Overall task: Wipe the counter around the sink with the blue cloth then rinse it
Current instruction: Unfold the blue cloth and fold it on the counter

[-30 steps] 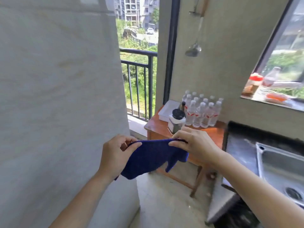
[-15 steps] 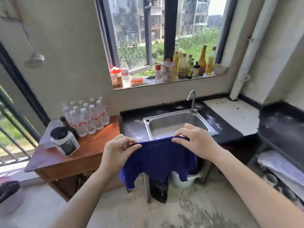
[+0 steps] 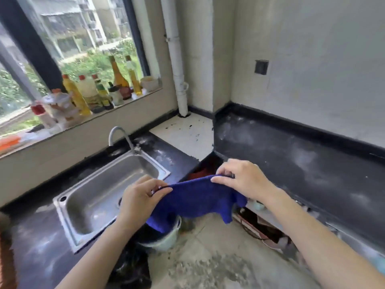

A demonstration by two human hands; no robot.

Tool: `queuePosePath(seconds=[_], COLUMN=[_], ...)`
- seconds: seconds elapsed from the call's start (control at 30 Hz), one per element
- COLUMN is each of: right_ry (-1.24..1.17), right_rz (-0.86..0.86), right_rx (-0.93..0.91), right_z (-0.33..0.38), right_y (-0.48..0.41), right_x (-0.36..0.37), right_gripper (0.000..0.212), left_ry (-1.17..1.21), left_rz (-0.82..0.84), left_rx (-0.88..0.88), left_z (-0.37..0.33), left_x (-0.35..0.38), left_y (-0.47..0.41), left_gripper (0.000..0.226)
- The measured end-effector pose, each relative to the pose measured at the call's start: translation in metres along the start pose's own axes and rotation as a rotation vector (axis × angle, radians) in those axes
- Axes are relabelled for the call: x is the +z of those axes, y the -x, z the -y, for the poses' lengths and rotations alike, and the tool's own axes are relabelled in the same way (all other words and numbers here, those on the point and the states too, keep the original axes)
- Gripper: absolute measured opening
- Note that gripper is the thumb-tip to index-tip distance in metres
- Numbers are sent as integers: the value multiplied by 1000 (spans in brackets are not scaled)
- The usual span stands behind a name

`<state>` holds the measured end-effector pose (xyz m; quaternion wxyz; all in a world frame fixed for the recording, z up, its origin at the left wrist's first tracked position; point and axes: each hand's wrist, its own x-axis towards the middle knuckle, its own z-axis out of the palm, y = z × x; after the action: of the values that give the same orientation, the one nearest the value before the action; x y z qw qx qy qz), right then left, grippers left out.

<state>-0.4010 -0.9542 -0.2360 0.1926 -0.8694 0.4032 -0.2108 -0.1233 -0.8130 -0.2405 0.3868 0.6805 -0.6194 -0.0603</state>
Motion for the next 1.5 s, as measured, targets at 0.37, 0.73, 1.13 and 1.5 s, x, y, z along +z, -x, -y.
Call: queuePosePath(seconds=[0.37, 0.73, 1.13, 1.5], right_ry=[64, 144, 226, 225], right_rz=[-62, -126, -419, -545], right_rx=[523, 1059, 1303, 1072], right_z=[-167, -255, -316, -462], right_y=[74, 129, 259, 326], right_x=[-76, -155, -198, -287], right_gripper=[37, 32, 18, 22], left_ry=[112, 305, 397, 101], left_rz=[403, 776, 996, 472], left_rx=[306, 671, 856, 1122], left_z=[-79, -190, -352, -468], left_x=[204, 407, 542, 633], left_y=[-143, -261, -236, -251], left_gripper=[19, 4, 7, 58])
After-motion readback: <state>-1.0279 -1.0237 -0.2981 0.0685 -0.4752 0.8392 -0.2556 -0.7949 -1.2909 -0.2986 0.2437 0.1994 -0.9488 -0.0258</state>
